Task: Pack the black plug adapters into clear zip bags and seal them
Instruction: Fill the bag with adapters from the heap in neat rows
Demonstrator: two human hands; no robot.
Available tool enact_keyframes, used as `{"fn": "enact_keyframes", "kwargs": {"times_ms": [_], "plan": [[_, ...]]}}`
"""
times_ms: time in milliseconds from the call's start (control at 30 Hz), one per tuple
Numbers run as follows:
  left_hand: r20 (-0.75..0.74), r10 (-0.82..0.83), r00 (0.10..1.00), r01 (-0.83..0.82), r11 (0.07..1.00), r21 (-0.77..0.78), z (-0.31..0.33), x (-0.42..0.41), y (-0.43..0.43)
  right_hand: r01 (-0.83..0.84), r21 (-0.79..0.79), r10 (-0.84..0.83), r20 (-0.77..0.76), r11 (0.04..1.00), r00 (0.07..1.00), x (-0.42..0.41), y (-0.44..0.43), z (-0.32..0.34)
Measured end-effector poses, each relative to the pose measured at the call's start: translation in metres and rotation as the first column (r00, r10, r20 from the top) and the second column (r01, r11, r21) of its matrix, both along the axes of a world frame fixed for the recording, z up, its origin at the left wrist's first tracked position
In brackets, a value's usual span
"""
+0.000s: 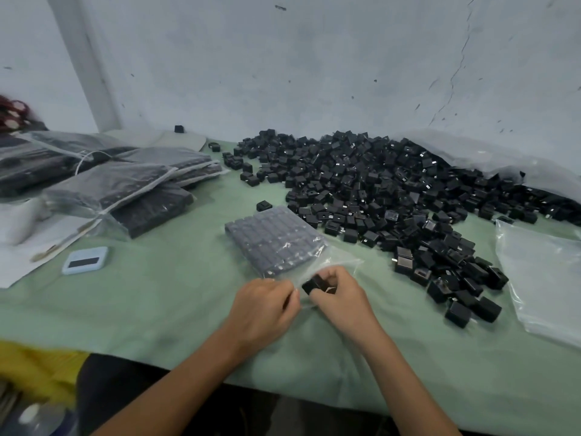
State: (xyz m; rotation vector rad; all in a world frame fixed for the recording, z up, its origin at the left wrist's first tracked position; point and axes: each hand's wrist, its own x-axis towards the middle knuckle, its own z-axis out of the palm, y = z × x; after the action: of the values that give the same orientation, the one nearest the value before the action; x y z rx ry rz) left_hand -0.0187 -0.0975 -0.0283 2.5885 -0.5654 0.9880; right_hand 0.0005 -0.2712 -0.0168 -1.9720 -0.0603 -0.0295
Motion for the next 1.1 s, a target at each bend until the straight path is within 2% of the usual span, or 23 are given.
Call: {"fn": "enact_keyframes", "kwargs": {"times_ms": [200, 367, 533, 633, 733, 933, 1100], "plan": [[0.041, -0.018, 0.999, 0.018, 1.000, -0.017, 0.002, -0.004, 0.000, -0.093, 0.077, 0.098, -0.064, 0.993, 0.993, 0.010, 0.018, 0.005], [0.047, -0.089, 0.995, 0.089, 0.996, -0.011, 0.004, -0.005, 0.002, -0.201, -0.070, 0.196, -0.068, 0.977, 0.978, 0.013, 0.022, 0.004], [-0.014, -0.121, 0.993, 0.121, 0.993, 0.010, 0.003, -0.010, 0.003, -0.357, -0.034, 0.355, -0.067, 0.933, 0.933, 0.011, 0.017, 0.004], [-0.025, -0.132, 0.991, 0.133, 0.991, 0.027, 0.003, -0.013, 0.004, -0.324, -0.049, 0.320, -0.080, 0.945, 0.944, 0.016, 0.021, 0.002], [-0.042, -0.136, 0.990, 0.138, 0.990, 0.036, 0.003, -0.015, 0.004, -0.292, -0.212, 0.282, -0.074, 0.933, 0.957, 0.018, 0.027, -0.003], [-0.043, -0.151, 0.988, 0.152, 0.988, 0.035, 0.005, -0.017, 0.005, -0.341, -0.123, 0.333, -0.085, 0.932, 0.939, 0.021, 0.022, -0.006], [-0.055, -0.176, 0.983, 0.178, 0.984, 0.028, 0.004, -0.018, 0.006, -0.307, -0.454, 0.298, -0.093, 0.836, 0.950, 0.023, 0.033, -0.002]]}}
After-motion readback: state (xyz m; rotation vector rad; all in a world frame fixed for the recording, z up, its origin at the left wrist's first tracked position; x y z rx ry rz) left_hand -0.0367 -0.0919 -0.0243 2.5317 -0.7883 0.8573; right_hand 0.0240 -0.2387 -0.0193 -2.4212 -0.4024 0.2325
